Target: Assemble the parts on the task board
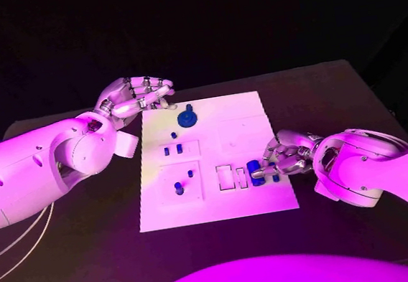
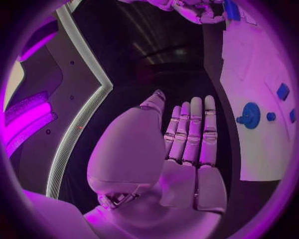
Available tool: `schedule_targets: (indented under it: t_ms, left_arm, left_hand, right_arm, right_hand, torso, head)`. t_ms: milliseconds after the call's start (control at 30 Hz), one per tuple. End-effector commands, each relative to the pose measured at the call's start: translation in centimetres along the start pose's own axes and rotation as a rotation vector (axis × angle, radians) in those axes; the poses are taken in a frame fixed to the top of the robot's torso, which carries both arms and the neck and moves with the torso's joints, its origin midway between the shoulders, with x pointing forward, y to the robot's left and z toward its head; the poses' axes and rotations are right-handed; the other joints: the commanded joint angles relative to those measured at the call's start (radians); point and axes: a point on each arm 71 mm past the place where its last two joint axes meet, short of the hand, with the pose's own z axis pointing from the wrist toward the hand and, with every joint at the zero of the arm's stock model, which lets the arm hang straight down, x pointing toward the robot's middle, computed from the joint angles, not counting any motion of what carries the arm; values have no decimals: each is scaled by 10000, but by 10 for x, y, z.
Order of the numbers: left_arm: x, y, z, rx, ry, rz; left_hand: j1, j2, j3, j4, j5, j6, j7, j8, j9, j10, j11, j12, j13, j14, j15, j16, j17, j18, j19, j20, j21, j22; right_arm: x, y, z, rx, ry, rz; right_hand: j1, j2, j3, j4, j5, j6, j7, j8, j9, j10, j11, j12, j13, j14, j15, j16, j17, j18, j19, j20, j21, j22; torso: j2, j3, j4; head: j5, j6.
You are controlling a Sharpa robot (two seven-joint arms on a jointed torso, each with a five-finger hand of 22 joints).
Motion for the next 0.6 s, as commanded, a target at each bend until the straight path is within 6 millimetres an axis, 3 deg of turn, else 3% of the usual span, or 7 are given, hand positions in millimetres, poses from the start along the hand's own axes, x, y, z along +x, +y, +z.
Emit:
schedule_targets:
  t_ms: [33,400,600]
  left_arm:
    - [2,-1,0,37,203,-64]
    - [2,0,0,25,213,-66]
    - [3,0,1,15,239,-76]
  left_hand:
    - [-55,33,1,48,7,-91,197,23,-12,-61,40,54,-11,-58,-22,66,-9,44,62,-2,-48,-9]
    - [-70,33,-6,53,6,-93,198,24,-13,-63,42,56,-12,-59,-21,68,-13,44,67,-2,-56,-14]
    - [-85,38,-11,60,5,-93,200,25,-13,-64,44,58,-12,-59,-19,70,-16,44,71,-2,-61,-17]
  right_arm:
    - [5,-1,2,263,456,-594]
    - [13,-3,9,669,1016,-1105]
    - [15,1,12,679,959,-1088]
  right_hand:
    - [-188,-11,-128,7,59,94,-6,75,33,71,-4,21,29,847,-70,33,1695,-90,34,-42,15,1737]
    - [-194,40,-171,-10,71,160,-38,166,82,82,-27,14,66,852,-87,42,1723,-86,26,-55,-9,1732]
    - [-185,88,-171,-8,69,173,-47,191,96,90,-36,14,82,855,-94,45,1735,-86,26,-60,-8,1732]
  torso:
    - [0,-6,-7]
    - [-11,-12,-19]
    - [-2,-15,9]
  head:
    - [42,2]
    - [72,2]
    - [59,2]
